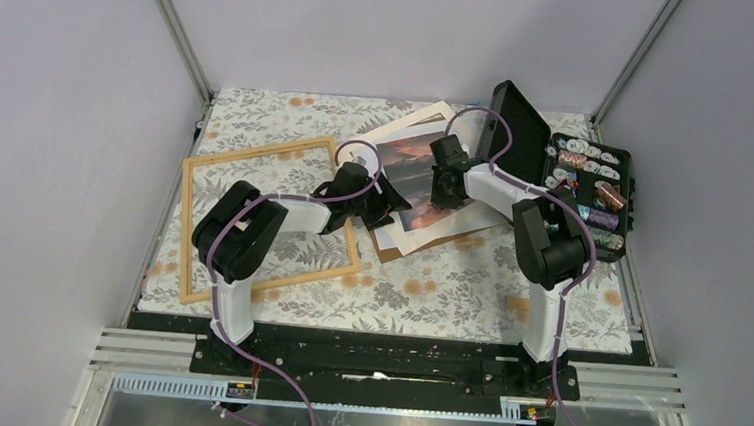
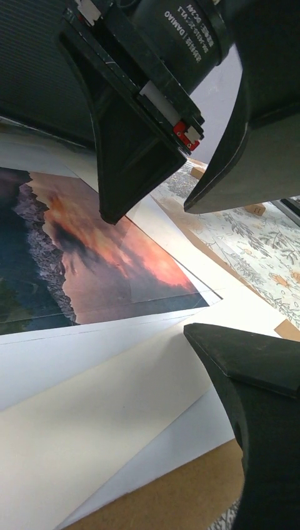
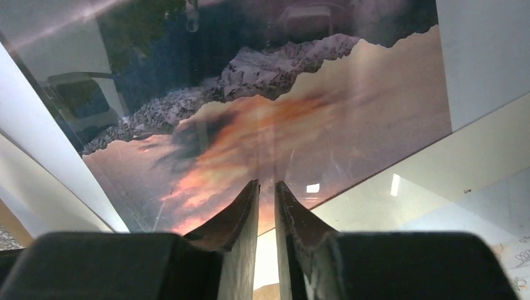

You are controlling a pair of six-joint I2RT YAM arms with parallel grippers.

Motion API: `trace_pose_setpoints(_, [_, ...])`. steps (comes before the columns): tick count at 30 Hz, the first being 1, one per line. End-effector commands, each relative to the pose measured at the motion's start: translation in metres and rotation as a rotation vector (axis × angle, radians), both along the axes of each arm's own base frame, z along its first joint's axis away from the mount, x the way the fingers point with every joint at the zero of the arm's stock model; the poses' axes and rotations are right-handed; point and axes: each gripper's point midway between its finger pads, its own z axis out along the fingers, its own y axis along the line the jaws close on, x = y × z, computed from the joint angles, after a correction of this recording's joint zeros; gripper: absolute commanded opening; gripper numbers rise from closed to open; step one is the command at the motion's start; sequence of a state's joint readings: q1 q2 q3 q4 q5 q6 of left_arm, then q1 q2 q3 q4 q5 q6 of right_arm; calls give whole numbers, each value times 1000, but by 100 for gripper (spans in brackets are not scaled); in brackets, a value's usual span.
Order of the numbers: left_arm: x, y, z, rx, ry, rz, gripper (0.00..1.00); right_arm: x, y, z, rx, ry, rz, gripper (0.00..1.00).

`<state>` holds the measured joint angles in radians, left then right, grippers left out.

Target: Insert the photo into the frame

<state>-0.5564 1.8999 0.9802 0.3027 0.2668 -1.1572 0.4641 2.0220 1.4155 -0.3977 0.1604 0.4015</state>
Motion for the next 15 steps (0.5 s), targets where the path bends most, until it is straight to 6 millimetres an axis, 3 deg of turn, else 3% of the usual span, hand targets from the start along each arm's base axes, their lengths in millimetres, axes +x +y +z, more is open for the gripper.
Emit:
trace_pose_setpoints(1, [11,-11,8,-40,-73,-16,69,-5,2,-10,92,77,-35,20])
trace_pose_setpoints(8, [7,-17,-10,-7,-58,-36,71,-9,11,-20,139,120,-15,19])
trace_pose_setpoints(11, [6,-23,3,-32,-114,-70,76,-11,20,-17,181,125,24,19])
trace_pose_setpoints(15, [-2,-17,30,44,-223,-117,87,-11,19,-4,188,100,39,21])
